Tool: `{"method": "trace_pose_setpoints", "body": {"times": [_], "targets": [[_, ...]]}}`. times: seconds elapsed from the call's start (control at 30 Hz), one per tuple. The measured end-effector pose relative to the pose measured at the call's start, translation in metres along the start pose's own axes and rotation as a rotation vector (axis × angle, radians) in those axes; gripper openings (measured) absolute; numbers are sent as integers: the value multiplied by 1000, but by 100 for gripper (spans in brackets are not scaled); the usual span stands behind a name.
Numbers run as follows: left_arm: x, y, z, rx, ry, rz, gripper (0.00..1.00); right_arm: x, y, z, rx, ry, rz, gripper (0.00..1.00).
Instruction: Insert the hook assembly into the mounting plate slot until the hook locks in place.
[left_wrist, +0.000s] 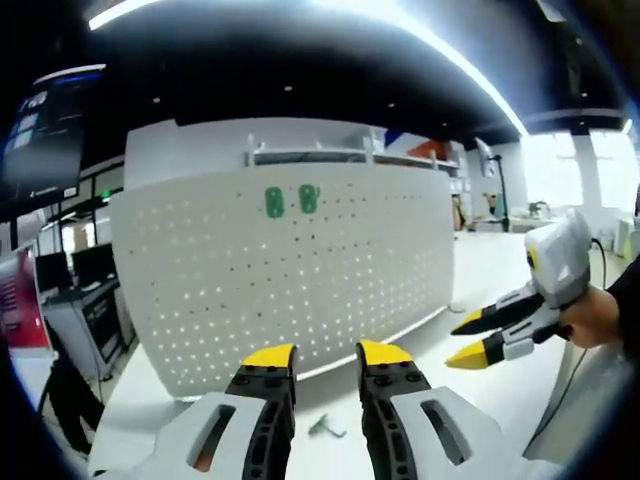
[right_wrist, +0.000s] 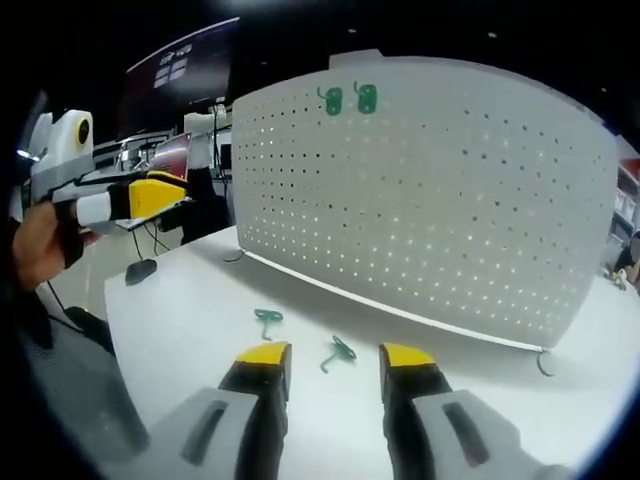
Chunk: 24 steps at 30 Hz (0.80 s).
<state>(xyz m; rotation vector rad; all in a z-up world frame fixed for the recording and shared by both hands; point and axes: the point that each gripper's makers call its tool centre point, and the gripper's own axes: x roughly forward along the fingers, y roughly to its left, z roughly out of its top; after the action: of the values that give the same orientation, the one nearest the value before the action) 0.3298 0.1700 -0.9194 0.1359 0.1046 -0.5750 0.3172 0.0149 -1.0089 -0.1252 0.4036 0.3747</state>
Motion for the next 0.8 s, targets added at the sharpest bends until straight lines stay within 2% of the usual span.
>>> {"method": "trace_pose_setpoints", "body": {"times": [0.63,0.8], "targets": [[4,2,-13,6,32,4,24,36,-16,-14,-86,79,81,24],[5,1,-15,9,38,0,24,45,-20,-28,-91,107,100,23]]}}
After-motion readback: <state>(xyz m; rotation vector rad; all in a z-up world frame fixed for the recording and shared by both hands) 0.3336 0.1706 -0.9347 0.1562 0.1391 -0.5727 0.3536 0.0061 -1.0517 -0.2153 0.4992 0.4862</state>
